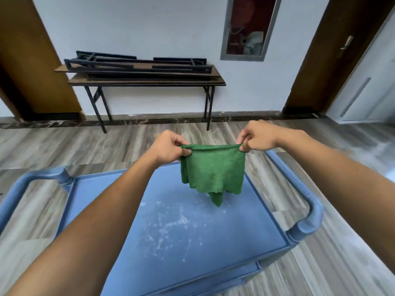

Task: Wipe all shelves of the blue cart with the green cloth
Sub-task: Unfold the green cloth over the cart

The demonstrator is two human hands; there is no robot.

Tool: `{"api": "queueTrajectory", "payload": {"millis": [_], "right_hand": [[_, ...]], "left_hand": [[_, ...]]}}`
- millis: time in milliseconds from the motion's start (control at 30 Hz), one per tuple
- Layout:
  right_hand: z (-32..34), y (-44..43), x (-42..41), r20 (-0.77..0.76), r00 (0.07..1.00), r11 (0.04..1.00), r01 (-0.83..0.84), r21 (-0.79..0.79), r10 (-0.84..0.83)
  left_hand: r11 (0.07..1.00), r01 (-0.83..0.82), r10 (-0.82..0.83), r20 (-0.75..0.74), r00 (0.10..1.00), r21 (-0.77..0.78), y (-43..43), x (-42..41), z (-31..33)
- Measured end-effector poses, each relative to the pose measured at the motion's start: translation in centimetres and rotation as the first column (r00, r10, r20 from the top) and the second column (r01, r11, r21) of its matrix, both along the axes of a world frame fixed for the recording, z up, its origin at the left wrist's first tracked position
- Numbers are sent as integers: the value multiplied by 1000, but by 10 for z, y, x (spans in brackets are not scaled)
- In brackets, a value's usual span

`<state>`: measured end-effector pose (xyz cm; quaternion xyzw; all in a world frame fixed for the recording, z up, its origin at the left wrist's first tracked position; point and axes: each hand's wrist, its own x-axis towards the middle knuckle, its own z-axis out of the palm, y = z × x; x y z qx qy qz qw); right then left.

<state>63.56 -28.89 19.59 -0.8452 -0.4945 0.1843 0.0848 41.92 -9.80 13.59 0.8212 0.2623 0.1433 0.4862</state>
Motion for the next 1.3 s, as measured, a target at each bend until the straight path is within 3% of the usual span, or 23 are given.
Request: {"api": "queueTrajectory", "payload": {"millis": [333, 433, 667, 833, 1033, 1167, 1300], "right_hand": [[-83, 17, 129, -95, 996, 989, -17, -150, 3], [-108, 38, 170, -70, 997, 996, -29, -89, 23], [-164, 67, 217, -37, 999, 993, 24, 111, -20], [-213, 53, 214, -7, 1000, 994, -23, -104, 23], [-273, 19, 181, -48, 993, 912, -114, -393, 103], [-286, 18, 162, 21, 986, 883, -140, -448, 167], [-279, 41, 155, 91, 986, 886, -84, -455, 140]], "left_hand": [[997, -31, 22, -145, 989, -65, -1, 119, -79], [996, -91, 94, -186, 978, 21, 10, 158, -98], [960, -217, 241, -125, 963, 179, 35, 207, -127], [974, -106, 169, -328, 929, 200, 15, 201, -182], [984, 120, -22, -572, 820, 134, -27, 184, -241], [974, 172, -50, -606, 794, 146, -35, 179, -256], [985, 168, -111, -588, 801, 42, -22, 180, -254]]}}
